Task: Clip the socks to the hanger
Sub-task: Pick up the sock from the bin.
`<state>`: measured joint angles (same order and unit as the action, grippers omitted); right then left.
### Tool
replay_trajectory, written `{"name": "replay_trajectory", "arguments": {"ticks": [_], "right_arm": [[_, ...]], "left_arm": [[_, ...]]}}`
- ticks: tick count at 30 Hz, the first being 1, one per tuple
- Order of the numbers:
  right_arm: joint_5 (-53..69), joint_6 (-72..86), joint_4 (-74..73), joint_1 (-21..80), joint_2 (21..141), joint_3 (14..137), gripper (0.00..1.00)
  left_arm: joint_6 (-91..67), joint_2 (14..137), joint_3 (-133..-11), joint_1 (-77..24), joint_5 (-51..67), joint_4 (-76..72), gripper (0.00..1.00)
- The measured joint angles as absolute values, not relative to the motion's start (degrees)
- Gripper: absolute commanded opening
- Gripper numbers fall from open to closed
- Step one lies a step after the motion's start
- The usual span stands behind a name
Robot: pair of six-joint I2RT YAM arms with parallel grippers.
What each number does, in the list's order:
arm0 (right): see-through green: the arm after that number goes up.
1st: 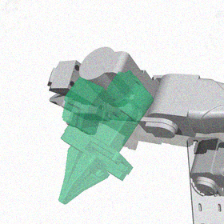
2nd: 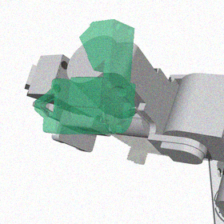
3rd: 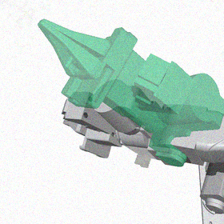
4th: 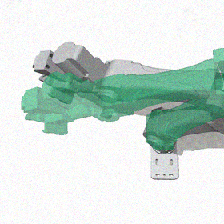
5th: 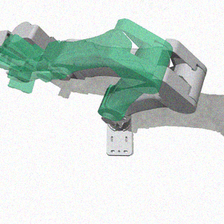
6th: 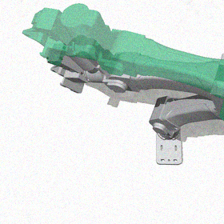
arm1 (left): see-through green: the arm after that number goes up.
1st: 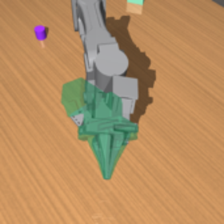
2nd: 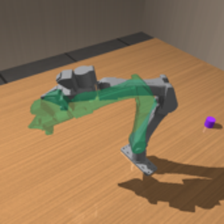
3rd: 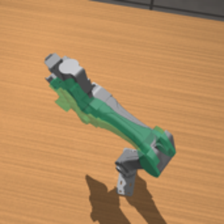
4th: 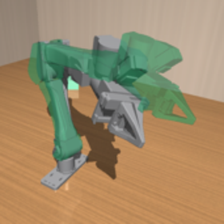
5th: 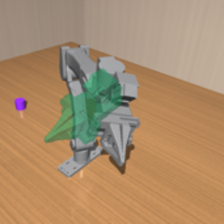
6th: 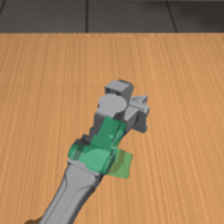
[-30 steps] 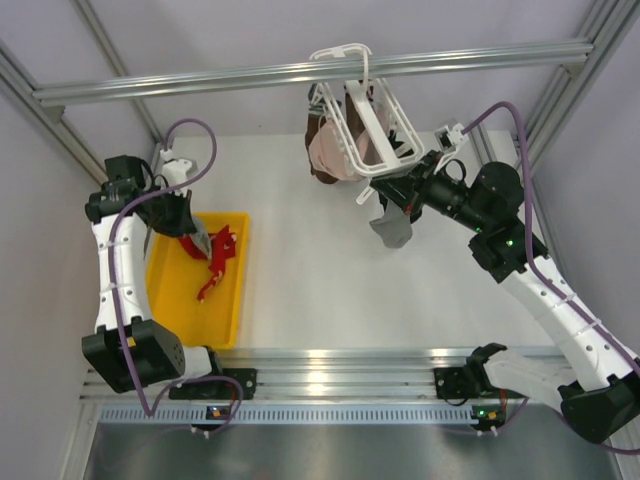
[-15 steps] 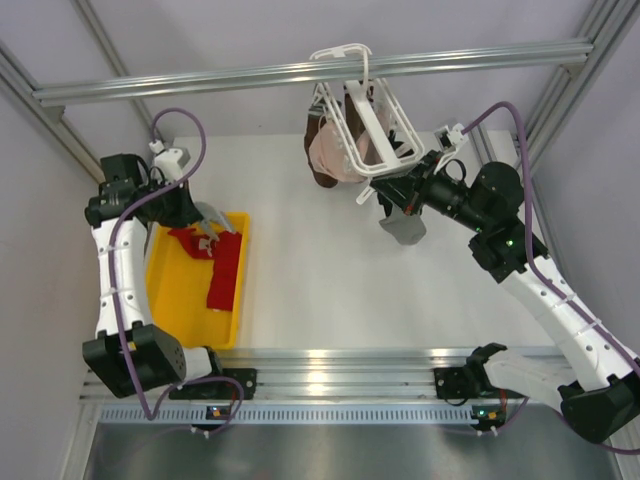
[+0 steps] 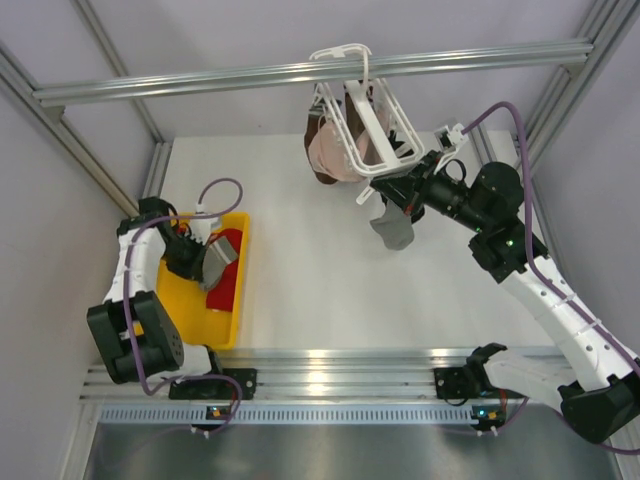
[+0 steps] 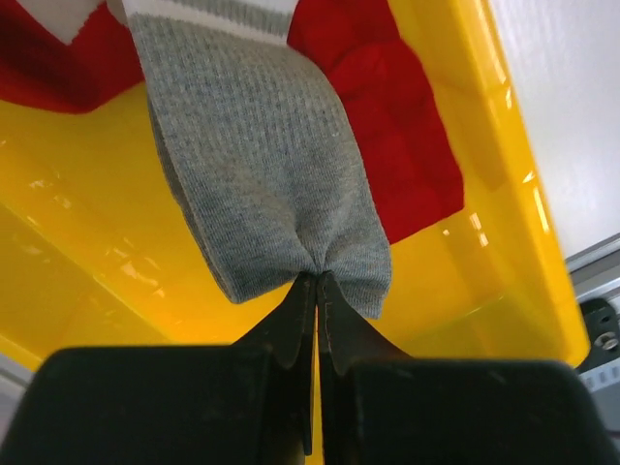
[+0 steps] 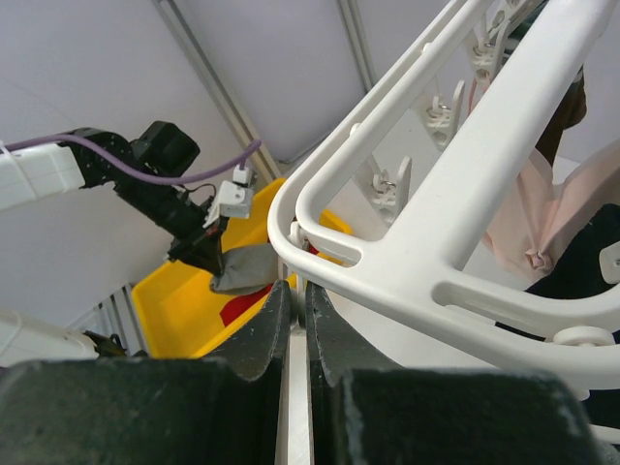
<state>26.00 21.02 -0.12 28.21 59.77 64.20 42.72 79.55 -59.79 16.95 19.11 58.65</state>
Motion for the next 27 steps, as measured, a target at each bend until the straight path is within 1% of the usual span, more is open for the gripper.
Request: {"name": "replay_trajectory", "arguments": {"ticks": [5, 6, 8, 9, 12, 18, 23, 27], "right_arm": [[26.0, 21.02, -0.12, 28.21, 59.77, 64.23, 0.0], [25.98, 21.02, -0.12, 28.21, 59.77, 64.23, 0.0], [25.98, 20.99, -0.14, 28.21, 59.77, 64.23, 0.0], [25.98, 20.99, -0.14, 28.21, 59.77, 64.23, 0.0], [25.98, 20.99, -0.25, 28.21, 59.77, 64.23, 0.0], [25.89, 21.02, -0.36, 28.21, 59.77, 64.23, 0.0], [25.67, 20.99, -0.47, 28.21, 59.77, 64.23, 0.0], [25.58, 20.82, -0.54, 28.21, 59.77, 64.23, 0.0]], "left_arm": [[49.45, 78.08, -57.32, 17.19, 13.67, 59.2, 0.0], [50.37, 78.04, -56.84, 17.19, 12.23, 59.18, 0.18], [51.77, 78.26, -56.4, 17.23, 10.41, 59.16, 0.38], [51.96, 78.39, -56.4, 17.28, 10.07, 59.07, 0.44], [51.27, 78.41, -56.88, 17.37, 11.55, 58.87, 0.45], [47.29, 79.46, -61.56, 17.37, 19.42, 56.16, 0.45], [43.11, 85.43, -63.4, 17.15, 23.29, 51.37, 0.45], [40.4, 90.7, -63.33, 16.47, 23.53, 47.94, 0.46]]}}
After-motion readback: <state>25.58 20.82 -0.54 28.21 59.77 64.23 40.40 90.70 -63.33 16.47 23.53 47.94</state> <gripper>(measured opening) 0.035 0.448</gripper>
